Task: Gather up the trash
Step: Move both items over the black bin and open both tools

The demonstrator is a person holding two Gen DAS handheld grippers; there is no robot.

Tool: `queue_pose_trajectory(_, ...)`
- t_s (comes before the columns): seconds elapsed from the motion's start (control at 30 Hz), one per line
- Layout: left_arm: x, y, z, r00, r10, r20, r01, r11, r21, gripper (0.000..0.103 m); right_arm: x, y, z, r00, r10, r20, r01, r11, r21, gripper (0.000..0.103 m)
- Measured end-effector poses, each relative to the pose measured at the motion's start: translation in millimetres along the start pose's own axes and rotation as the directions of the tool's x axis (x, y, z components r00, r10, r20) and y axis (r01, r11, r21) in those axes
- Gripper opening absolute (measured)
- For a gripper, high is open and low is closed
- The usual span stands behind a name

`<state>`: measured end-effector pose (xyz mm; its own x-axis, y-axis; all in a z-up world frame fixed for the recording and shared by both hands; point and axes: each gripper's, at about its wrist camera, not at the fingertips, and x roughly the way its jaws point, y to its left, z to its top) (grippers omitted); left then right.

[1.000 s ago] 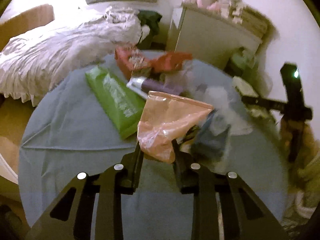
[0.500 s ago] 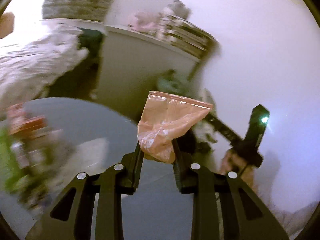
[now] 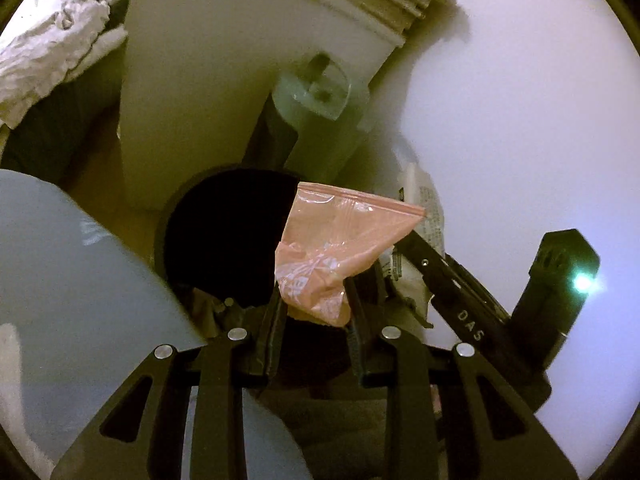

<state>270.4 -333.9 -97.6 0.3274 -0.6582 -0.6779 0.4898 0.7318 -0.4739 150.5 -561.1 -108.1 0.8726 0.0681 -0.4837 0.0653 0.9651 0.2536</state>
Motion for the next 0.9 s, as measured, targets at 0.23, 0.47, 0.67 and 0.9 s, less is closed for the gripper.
queue_pose_trajectory(0.23,22.3,6.2,-3.4,0.998,0.029,-0.048,-0.030,0.999,-0.026,0.029,21.8,-10.6,-6.5,0.996,-0.017,-0.083,0.019,1.000,0.025,0.029)
queue_pose_trajectory(0.47,30.3,15.3,-4.7,0.996,0.059,-0.067,-0.061,0.997,-0.036,0.034,23.6,-6.8,-9.7,0.994,-0.003,-0.107,0.006,1.000,0.025,0.030)
queue_pose_trajectory(0.67,25.6,13.0,-4.0,0.996,0.066,-0.060,-0.068,0.997,-0.023,0.078,30.0,-3.5,-11.8,0.990,0.014,-0.140,-0.006,0.999,0.054,0.065)
queue_pose_trajectory(0.9,-39.5,1.7,-10.7,0.997,0.059,0.055,-0.058,0.998,-0.019,0.080,14.9,-5.6,-8.8,0.998,0.046,-0.038,-0.042,0.993,0.109,0.084)
